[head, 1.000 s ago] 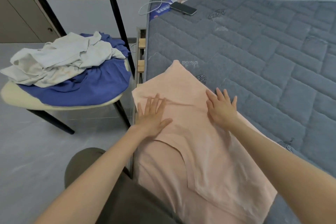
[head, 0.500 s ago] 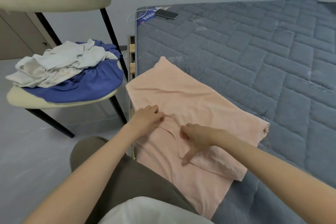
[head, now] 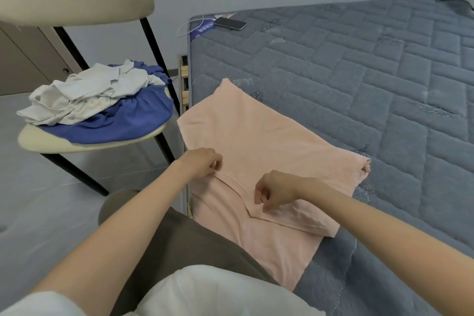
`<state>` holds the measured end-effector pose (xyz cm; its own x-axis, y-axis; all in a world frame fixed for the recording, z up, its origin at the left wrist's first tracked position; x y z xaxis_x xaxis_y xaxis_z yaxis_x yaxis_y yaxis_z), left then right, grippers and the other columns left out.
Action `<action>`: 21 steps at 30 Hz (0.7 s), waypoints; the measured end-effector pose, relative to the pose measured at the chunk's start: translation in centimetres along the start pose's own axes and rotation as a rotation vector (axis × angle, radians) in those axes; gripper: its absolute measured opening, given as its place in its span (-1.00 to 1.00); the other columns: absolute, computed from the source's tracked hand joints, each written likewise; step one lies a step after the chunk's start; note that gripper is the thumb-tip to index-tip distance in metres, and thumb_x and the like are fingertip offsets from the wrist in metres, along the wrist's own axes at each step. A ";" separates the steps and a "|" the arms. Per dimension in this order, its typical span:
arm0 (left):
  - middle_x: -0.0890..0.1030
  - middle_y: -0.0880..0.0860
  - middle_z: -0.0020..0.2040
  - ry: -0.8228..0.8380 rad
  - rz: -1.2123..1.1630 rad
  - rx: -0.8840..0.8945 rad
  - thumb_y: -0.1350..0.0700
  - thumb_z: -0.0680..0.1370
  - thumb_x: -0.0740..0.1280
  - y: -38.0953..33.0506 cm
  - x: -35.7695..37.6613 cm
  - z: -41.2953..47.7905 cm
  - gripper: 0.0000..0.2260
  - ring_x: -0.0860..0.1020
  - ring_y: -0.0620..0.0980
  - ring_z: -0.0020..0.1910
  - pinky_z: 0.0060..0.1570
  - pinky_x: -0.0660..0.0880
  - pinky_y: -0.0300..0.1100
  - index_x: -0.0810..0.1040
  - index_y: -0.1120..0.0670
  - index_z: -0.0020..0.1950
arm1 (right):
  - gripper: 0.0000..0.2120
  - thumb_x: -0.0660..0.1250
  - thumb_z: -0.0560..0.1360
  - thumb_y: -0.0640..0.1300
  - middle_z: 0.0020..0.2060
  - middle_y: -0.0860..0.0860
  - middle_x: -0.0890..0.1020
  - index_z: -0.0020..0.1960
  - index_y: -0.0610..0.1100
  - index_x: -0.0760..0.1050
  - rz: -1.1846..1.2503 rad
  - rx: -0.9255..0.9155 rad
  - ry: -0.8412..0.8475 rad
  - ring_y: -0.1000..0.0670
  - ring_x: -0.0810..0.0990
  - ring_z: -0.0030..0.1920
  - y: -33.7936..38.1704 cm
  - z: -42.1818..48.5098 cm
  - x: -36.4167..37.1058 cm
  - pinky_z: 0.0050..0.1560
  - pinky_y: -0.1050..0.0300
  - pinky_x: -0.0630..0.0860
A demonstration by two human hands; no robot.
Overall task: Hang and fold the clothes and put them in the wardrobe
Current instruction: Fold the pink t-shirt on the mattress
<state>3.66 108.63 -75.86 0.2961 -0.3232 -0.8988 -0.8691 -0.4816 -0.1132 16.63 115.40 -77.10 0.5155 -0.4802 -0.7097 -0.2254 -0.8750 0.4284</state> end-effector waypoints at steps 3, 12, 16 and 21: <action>0.49 0.00 0.12 -0.026 -0.068 -0.015 0.12 0.58 0.20 -1.0 -1.0 0.1 -0.78 0.47 -0.02 0.06 -0.08 0.36 -0.20 0.48 -0.02 0.21 | -0.79 0.33 0.43 -0.17 -0.06 0.05 0.64 0.02 0.00 0.63 0.075 0.058 0.002 0.09 0.55 -0.10 -1.6 -0.8 -1.3 -0.04 0.27 0.47; 0.54 -0.02 0.07 -0.114 -0.073 0.174 0.04 0.57 0.21 -12.2 -3.2 2.0 -0.80 0.49 0.01 0.09 -0.06 0.36 -0.18 0.53 -0.03 0.15 | -0.81 0.21 0.56 -0.07 -0.13 -0.07 0.67 -0.14 -0.14 0.51 0.179 0.420 -0.467 -0.05 0.56 -0.15 -12.3 -7.4 -7.0 -0.01 0.09 0.49; 0.51 -0.07 -0.08 -0.061 -0.151 0.375 -0.10 0.49 0.33 -19.4 -1.8 1.5 -0.78 0.50 -0.02 -0.05 -0.10 0.43 -0.14 0.52 -0.03 0.06 | -0.86 0.15 0.56 -0.11 0.02 -0.18 0.56 -0.01 -0.20 0.35 0.285 0.710 -0.667 -0.18 0.51 -0.02 -18.2 -12.4 -6.0 -0.13 0.05 0.39; 0.45 -0.01 0.08 -0.063 -0.022 0.566 -0.21 0.39 0.40 -25.4 1.5 0.3 -0.54 0.43 0.02 0.07 -0.05 0.37 -0.11 0.43 -0.03 0.19 | -0.72 0.16 0.55 -0.07 0.07 -0.24 0.53 0.13 -0.25 0.22 0.599 0.800 -0.930 -0.26 0.54 0.04 -21.1 -15.8 -4.0 -0.04 -0.07 0.48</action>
<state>26.06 120.63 -74.47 0.3078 -0.2601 -0.9152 -0.9449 0.0295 -0.3262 32.42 136.73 -74.44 -0.4993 -0.3805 -0.7784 -0.7920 -0.1638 0.5881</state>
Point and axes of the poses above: each hand's wrist, its own z-axis towards the middle knuckle, its own x-axis out of the palm, y = z × x, the point moved 10 cm from there along z, towards the middle knuckle
